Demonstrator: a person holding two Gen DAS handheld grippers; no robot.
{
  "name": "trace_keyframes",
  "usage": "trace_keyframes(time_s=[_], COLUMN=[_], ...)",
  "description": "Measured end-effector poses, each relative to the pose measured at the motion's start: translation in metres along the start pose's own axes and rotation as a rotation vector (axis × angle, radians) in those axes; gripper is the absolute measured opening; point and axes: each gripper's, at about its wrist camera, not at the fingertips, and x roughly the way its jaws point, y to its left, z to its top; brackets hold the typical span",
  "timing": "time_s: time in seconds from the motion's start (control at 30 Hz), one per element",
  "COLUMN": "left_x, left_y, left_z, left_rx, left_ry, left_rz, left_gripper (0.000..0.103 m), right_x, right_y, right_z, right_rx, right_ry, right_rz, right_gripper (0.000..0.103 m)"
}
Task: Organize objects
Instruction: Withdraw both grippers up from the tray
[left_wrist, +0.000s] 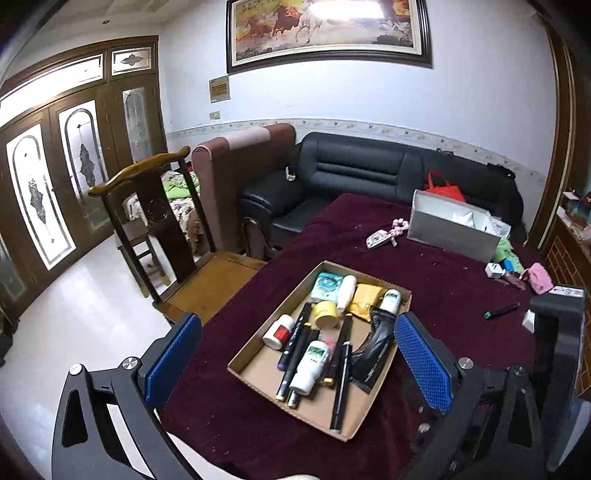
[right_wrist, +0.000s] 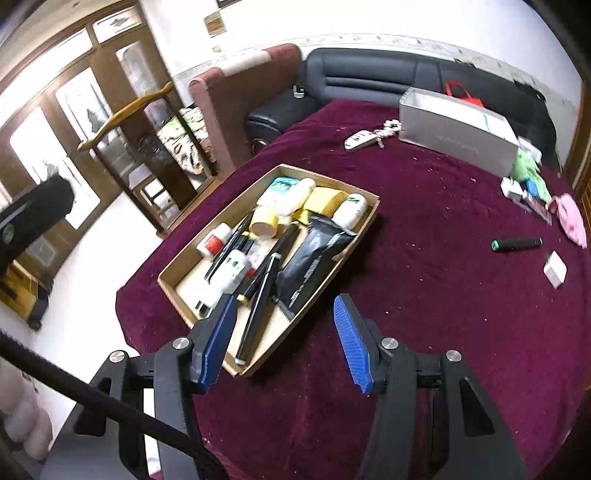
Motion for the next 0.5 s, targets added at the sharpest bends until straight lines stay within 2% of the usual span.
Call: trace_keyframes(time_s=[0.13, 0.33, 0.5], left_x=[0.006, 0.016, 0.02], left_y=[0.003, 0.013, 0.015], left_z=[-0.009, -0.013, -0.016], left_rx=[-0.009, -0.032, -0.025], left_ry=[0.025, 0.064, 0.081], left_rz=[0.046, 0.063, 0.048], left_gripper=[0.102, 0.102, 0.102], right_x=[0.002, 0.004, 0.005], right_y=[0.009, 0.011, 0.017], right_z=[-0.006, -0.011, -0.012], right_rx=[-0.038, -0.045, -0.055], right_ry=[0.012, 0.031, 0.036], right_rz=[-0.005, -0.014, -0.018], right_gripper=[0.054, 0.055, 0.055])
